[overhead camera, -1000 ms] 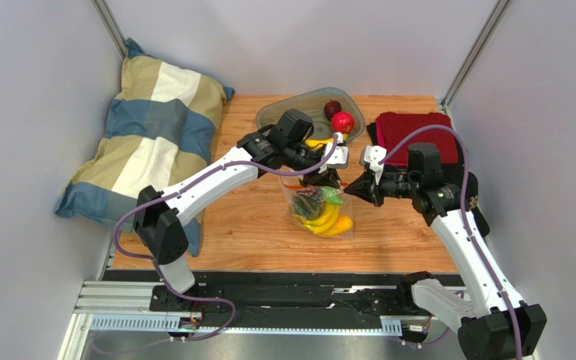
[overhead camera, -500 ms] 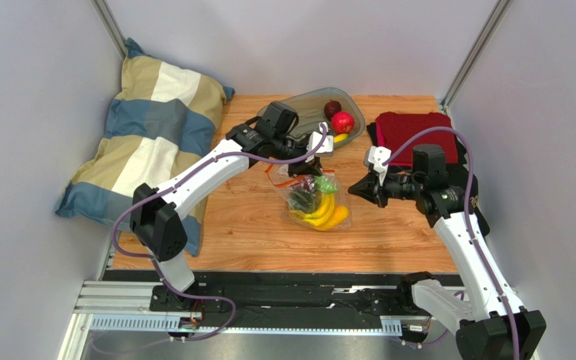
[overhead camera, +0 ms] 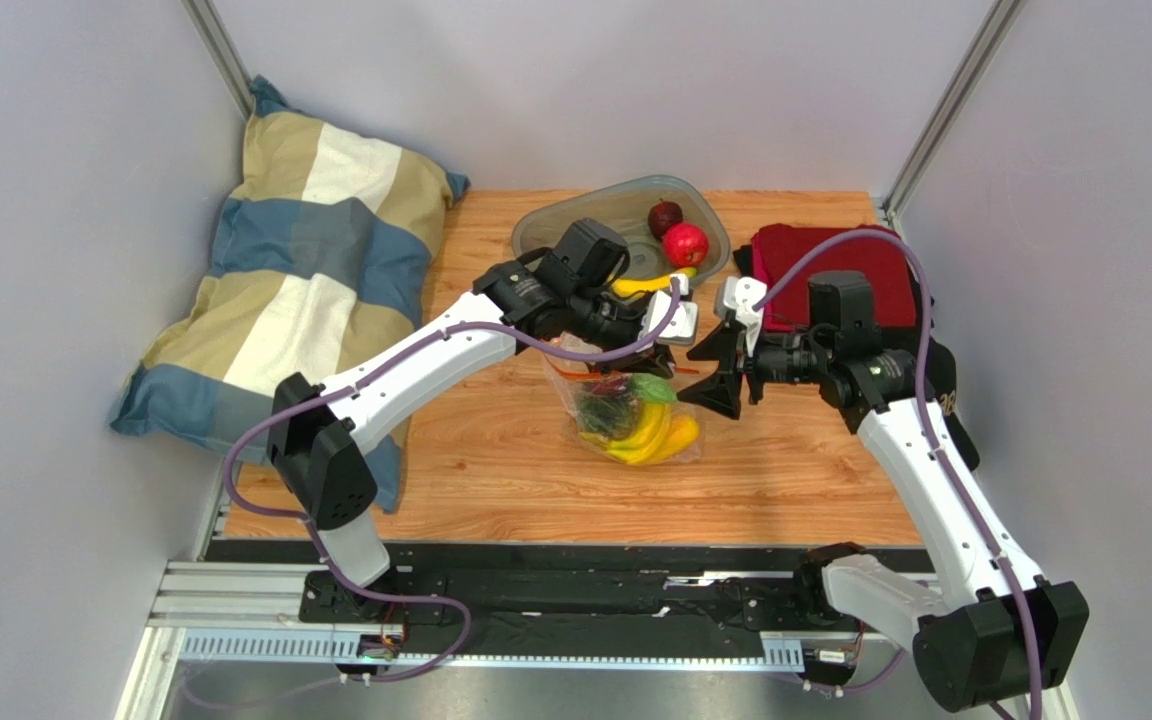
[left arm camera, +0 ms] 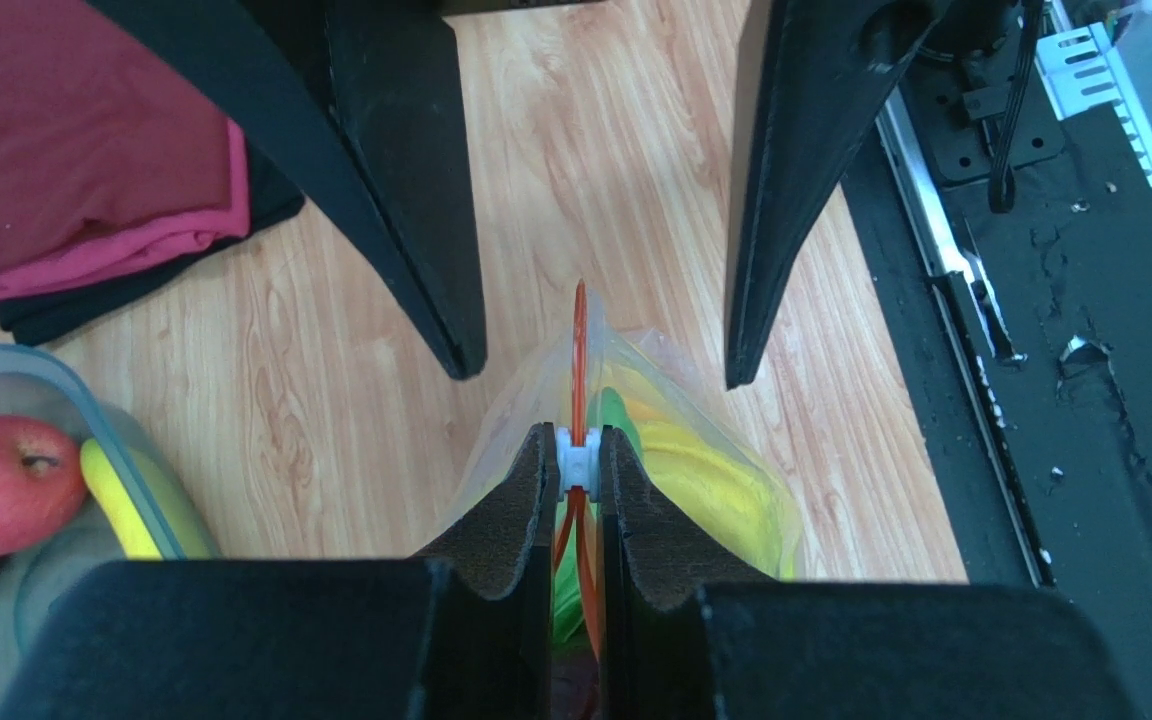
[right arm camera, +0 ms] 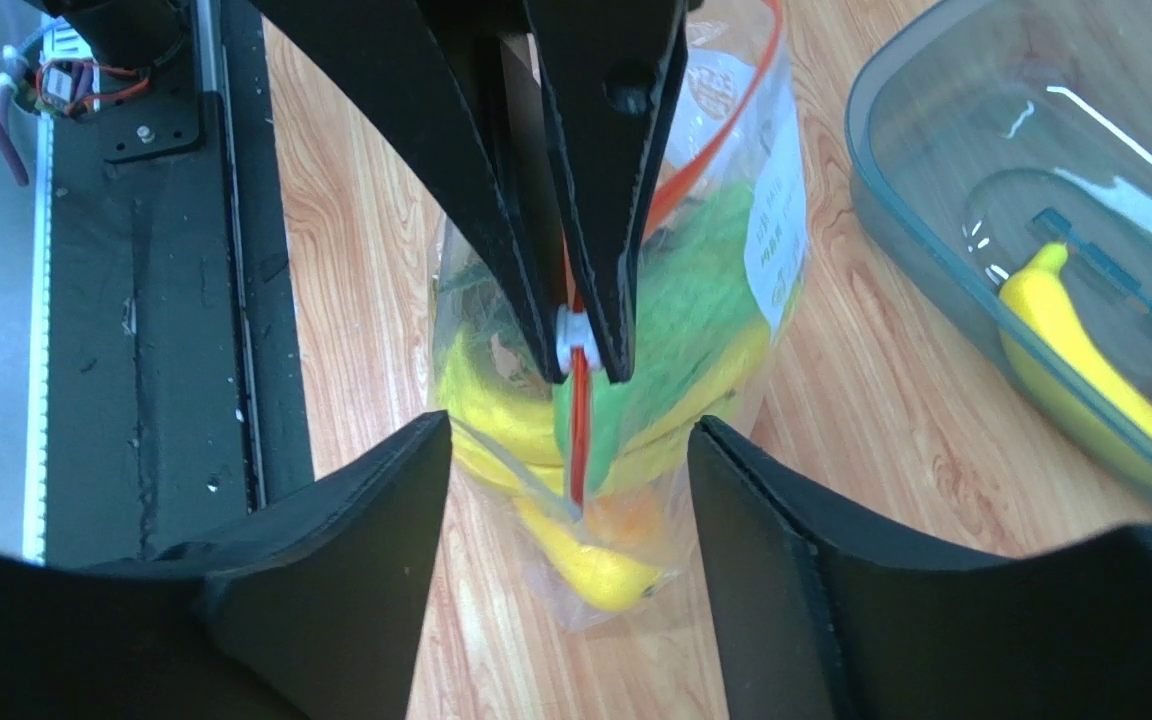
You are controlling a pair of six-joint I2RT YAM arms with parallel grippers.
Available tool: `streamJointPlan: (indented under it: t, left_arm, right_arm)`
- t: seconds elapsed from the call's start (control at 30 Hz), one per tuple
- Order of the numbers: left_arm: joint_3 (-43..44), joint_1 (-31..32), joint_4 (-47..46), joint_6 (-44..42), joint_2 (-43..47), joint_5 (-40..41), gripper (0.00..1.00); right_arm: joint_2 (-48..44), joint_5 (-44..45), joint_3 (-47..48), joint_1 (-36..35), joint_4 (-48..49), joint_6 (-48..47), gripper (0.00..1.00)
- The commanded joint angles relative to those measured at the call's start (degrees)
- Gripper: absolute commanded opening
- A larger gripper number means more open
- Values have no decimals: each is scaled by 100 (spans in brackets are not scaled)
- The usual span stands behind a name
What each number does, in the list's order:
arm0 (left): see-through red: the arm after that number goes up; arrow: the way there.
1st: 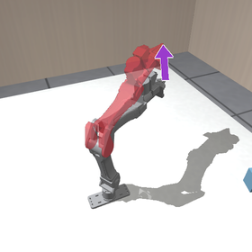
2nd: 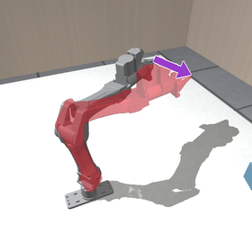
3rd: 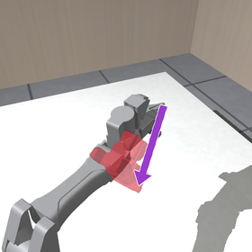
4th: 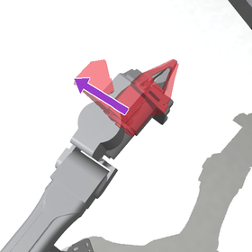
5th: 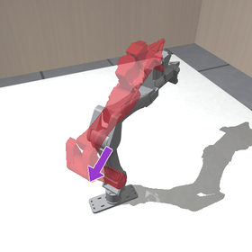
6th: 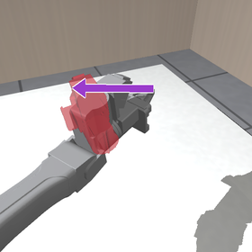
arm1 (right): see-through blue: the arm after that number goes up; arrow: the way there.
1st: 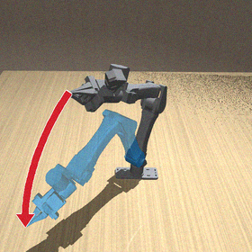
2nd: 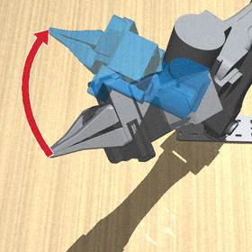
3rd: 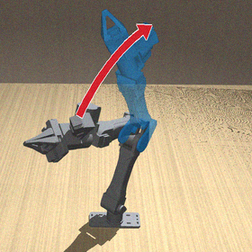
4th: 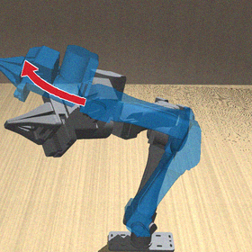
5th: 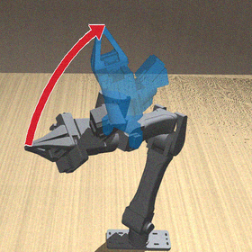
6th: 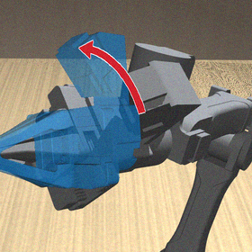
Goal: Place the food in the zip-top bag and seal the zipper
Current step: Zip the zipper food storage bag at the center of the board.
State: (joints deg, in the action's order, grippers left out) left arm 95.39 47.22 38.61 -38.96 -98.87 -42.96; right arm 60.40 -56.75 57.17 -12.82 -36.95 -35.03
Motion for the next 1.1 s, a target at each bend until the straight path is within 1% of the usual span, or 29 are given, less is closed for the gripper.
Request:
streamJointPlan:
  t: [0.0,0.03,0.1,0.13,0.2,0.23,0.33,0.4,0.43,0.47,0.5,0.57,0.6,0.73,0.87,1.07]
  left_arm:
    - [269,59,-29,-50,131,-151,0]
    - [278,68,-29,-42,131,-160,0]
    - [278,103,-29,-50,131,-160,0]
    - [287,120,-29,-50,131,-160,0]
    - [304,121,-29,-15,114,-151,0]
    - [304,121,-12,2,114,-134,0]
    - [252,121,-11,-24,114,-73,0]
    - [208,121,23,-50,105,-55,0]
    - [199,121,41,-68,105,-46,0]
    - [190,129,50,-68,113,-46,0]
    - [181,121,68,-59,105,-46,0]
    - [207,112,85,2,96,85,0]
    - [225,112,129,37,70,295,0]
    - [173,-247,340,55,122,385,0]
    - [103,-546,787,-173,350,411,2]
    - [-231,-846,1016,-533,719,727,1]
  right_arm:
    - [51,6,216,-177,-155,-495,58]
    - [42,137,207,-238,-163,-557,51]
    - [59,261,216,-291,-172,-637,45]
    - [86,331,233,-309,-233,-724,39]
    - [103,393,260,-326,-286,-786,35]
    - [103,445,260,-326,-278,-786,23]
    - [33,550,225,-318,-182,-717,4]
    - [-54,595,190,-326,-102,-620,3]
    - [-64,630,163,-326,-67,-593,9]
    - [-72,639,155,-326,-49,-541,8]
    - [-90,596,163,-326,-93,-549,0]
    - [-169,543,181,-318,-198,-645,0]
    - [-308,568,137,-309,-207,-628,0]
    - [-616,674,-91,-248,-207,-575,0]
    - [-740,604,-285,-19,-225,-523,0]
    - [-732,525,-346,201,-243,-514,0]
